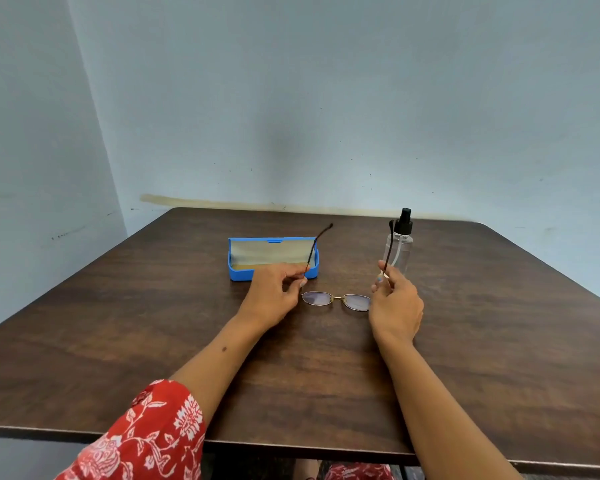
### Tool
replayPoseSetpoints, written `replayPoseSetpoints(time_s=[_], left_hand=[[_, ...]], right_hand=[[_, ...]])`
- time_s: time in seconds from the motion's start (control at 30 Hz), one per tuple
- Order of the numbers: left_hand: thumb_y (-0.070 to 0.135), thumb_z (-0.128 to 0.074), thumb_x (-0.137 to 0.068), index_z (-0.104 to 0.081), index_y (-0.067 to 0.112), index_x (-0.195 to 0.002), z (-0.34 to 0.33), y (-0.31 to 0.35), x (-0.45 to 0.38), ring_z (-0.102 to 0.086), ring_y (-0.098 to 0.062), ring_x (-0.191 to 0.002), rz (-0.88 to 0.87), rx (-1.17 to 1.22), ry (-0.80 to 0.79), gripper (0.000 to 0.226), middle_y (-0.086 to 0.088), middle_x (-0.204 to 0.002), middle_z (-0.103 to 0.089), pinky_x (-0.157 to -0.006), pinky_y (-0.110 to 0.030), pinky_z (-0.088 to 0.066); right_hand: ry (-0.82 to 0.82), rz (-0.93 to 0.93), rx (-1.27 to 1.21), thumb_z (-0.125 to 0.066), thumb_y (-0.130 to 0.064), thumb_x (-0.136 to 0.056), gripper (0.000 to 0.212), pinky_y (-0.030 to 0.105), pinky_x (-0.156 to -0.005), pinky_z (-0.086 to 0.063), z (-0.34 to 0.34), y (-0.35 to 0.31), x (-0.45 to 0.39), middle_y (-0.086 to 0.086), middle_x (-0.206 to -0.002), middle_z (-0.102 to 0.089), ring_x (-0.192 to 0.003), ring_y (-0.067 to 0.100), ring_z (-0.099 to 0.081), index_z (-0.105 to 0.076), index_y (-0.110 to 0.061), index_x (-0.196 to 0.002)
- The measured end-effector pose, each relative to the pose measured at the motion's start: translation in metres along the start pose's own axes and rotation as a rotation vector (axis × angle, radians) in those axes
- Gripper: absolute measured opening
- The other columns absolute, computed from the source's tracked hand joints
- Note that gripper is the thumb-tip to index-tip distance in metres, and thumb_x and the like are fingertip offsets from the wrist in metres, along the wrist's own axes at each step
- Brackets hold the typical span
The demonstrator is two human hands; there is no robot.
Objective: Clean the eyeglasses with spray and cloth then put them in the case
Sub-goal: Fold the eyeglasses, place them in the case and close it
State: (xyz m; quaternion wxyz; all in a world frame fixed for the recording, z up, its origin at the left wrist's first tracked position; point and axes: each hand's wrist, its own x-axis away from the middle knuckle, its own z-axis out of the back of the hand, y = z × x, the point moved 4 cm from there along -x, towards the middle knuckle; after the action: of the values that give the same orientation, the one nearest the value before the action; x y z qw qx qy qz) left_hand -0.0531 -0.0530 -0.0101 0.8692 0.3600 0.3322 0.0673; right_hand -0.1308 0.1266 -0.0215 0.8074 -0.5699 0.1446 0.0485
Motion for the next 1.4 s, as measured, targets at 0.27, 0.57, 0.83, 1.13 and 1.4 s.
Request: replayPoseSetpoints(time_s=[0.27, 0.57, 0.83, 1.13, 1.4], left_hand=[[0.005, -0.055, -0.09, -0.067, 0.009, -0.112, -0.006, 0.007, 0.0, -0.061, -0.021, -0.087, -0.153, -0.263, -0.074, 0.026, -0.008, -0.096, -0.067, -0.078, -0.028, -0.048], [0.006, -0.054, -0.09, -0.069, 0.009, -0.11, -0.005, 0.009, -0.001, -0.06, -0.022, -0.091, -0.155, -0.386, -0.149, 0.025, -0.007, -0.101, -0.066, -0.081, -0.031, -0.047], [0.001, -0.058, -0.085, -0.068, 0.008, -0.109, -0.001, 0.006, 0.0, -0.065, -0.014, -0.092, -0.038, -0.229, -0.067, 0.027, -0.005, -0.097, -0.072, -0.09, -0.024, -0.048], [0.009, -0.066, -0.076, -0.069, 0.011, -0.099, 0.008, 0.001, 0.003, -0.065, -0.005, -0.083, 0.092, -0.004, 0.013, 0.023, 0.001, -0.087, -0.073, -0.071, 0.0, -0.043], [0.01, -0.066, -0.079, -0.077, 0.017, -0.084, 0.008, -0.006, 0.001, -0.063, 0.003, -0.079, 0.122, 0.009, -0.048, 0.014, 0.009, -0.079, -0.071, -0.07, -0.001, -0.043]], right_hand=[[-0.032, -0.099, -0.312, -0.066, -0.003, -0.084, 0.029, 0.045, -0.078, -0.056, 0.006, 0.006, -0.006, -0.001, -0.076, -0.07, -0.076, 0.02, -0.067, -0.059, -0.03, -0.075], [-0.245, -0.216, -0.471, -0.068, 0.0, -0.083, 0.019, 0.023, -0.066, -0.054, 0.01, 0.004, -0.013, 0.004, -0.08, -0.07, -0.083, 0.015, -0.066, -0.064, -0.018, -0.078], [-0.179, 0.137, -0.068, -0.068, -0.015, -0.083, 0.018, 0.027, -0.07, -0.048, 0.005, -0.007, 0.0, -0.012, -0.074, -0.067, -0.073, 0.01, -0.061, -0.066, -0.032, -0.076], [-0.182, 0.268, 0.292, -0.059, -0.018, -0.087, 0.016, 0.026, -0.07, -0.042, 0.001, -0.016, 0.01, -0.009, -0.088, -0.068, -0.087, 0.015, -0.062, -0.069, -0.03, -0.092], [-0.191, 0.306, 0.337, -0.057, -0.019, -0.087, 0.015, 0.024, -0.066, -0.037, 0.001, -0.018, 0.012, -0.008, -0.082, -0.065, -0.075, 0.011, -0.054, -0.069, -0.028, -0.091]])
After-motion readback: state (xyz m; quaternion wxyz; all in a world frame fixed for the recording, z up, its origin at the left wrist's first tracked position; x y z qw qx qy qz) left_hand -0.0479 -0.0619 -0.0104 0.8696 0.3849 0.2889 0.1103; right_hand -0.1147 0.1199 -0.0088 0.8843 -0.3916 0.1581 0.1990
